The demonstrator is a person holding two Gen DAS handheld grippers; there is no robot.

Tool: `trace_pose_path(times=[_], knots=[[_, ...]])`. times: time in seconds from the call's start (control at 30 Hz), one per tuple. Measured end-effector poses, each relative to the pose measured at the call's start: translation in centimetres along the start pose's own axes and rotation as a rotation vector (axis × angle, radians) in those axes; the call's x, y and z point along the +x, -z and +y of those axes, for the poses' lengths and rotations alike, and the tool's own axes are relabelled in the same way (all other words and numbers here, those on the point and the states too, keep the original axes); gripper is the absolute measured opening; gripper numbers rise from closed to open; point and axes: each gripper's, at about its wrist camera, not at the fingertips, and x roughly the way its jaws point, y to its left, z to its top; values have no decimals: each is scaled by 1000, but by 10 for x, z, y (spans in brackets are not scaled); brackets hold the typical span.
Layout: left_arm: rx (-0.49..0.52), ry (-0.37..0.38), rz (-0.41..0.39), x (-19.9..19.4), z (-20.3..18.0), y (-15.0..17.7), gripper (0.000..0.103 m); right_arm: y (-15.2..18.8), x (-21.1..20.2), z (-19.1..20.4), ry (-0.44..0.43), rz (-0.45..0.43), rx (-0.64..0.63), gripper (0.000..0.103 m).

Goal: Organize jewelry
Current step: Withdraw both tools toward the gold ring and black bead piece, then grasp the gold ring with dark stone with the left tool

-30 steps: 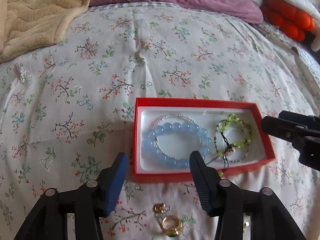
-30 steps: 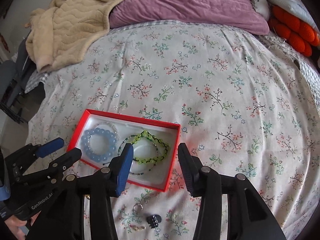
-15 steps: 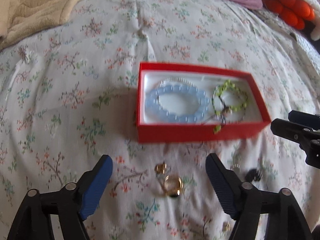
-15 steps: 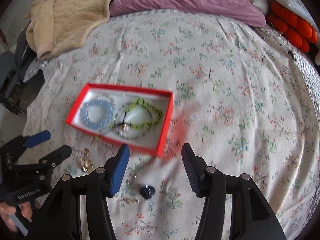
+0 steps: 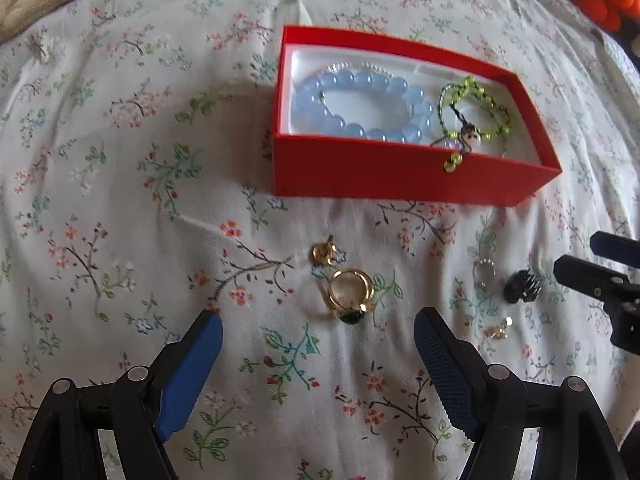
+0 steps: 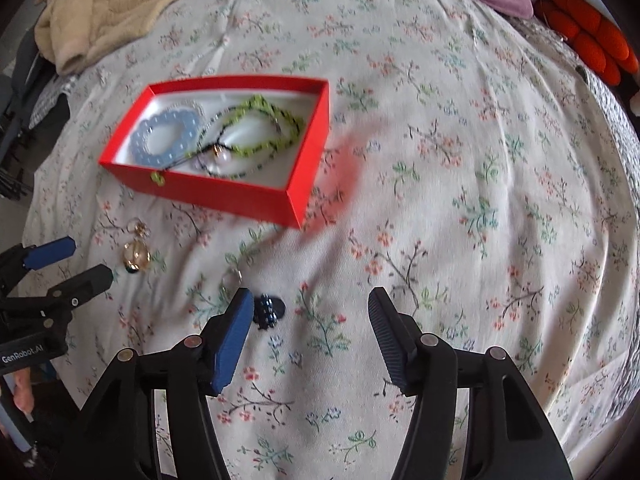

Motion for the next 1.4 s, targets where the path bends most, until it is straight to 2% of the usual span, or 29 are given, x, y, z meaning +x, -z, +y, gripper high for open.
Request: trace_pose_path(times=[0.2, 0.37, 0.47, 0.53, 0.6, 0.97, 1.07, 1.4], knots=[[4, -5, 32, 13, -6, 2, 82, 8, 13, -1, -12, 61, 4, 65], [-12, 13, 43, 21, -10, 0, 80, 8, 15, -2, 0, 68, 4, 65], [-22, 31, 51, 26, -13, -1, 70, 8, 15, -4, 2, 69, 9, 65], [-22, 34, 55, 29, -15, -1, 57, 10, 15, -6, 4, 72, 12, 65], [-22, 27, 55, 32, -17, -1, 50, 7, 16, -6, 5, 74, 13, 65], [-10, -17, 44, 40, -23, -7, 33, 9, 12, -15, 3, 71, 25, 65], [2, -33, 41, 42, -26, -7, 23, 9, 12, -16, 3, 71, 24, 65], [46, -51, -16, 25, -39, -6, 22, 8, 13, -16, -1, 71, 23, 65]])
